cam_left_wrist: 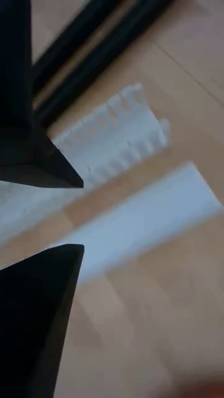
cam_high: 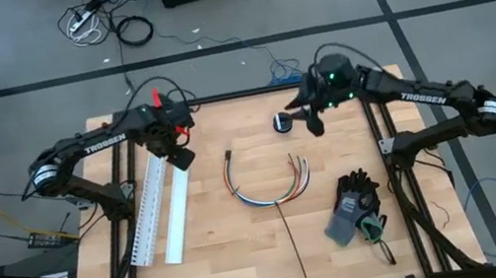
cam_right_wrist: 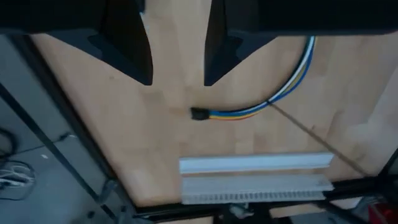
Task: Ziptie cables
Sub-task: Move the white cable duct to the bottom center of the table
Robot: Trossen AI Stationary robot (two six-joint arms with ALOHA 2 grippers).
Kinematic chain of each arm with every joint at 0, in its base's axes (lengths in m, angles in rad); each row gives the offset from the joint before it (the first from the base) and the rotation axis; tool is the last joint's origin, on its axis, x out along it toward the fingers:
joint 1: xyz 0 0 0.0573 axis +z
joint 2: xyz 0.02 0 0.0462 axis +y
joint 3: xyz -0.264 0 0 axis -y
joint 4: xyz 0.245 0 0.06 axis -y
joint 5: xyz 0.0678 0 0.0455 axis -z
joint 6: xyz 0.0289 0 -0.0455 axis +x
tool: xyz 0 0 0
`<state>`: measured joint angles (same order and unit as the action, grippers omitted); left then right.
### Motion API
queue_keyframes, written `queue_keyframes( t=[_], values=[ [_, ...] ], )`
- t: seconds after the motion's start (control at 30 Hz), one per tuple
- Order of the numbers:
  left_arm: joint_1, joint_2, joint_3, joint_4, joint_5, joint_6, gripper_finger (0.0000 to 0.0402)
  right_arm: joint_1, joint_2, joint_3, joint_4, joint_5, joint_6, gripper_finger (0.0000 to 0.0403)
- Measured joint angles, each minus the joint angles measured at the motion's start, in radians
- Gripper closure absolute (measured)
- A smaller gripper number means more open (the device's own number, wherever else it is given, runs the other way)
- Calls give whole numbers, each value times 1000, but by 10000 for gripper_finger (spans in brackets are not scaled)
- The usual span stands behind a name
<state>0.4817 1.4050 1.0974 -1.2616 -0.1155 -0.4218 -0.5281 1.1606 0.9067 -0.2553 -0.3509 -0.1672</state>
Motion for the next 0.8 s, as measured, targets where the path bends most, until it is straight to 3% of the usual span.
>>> queue_keyframes(
  t=[0.13, 0.37, 0.5, 0.6, 0.8],
  values=[
    [12, 0, -71, 5, -32, 1, 249, 36, 0, -62, 74, 18, 28, 229],
    [17, 0, -186, 92, 79, 24, 244, 72, 0, -103, 112, 73, 71, 131],
    [18, 0, -226, 101, 20, 18, 221, 91, 0, -103, 112, 96, 70, 83],
    [19, 0, -250, 103, -54, 1, 201, 107, 0, -103, 108, 96, 69, 60],
    [19, 1, -321, 223, 14, -6, 180, 133, 0, -103, 94, 96, 61, 46]
  ],
)
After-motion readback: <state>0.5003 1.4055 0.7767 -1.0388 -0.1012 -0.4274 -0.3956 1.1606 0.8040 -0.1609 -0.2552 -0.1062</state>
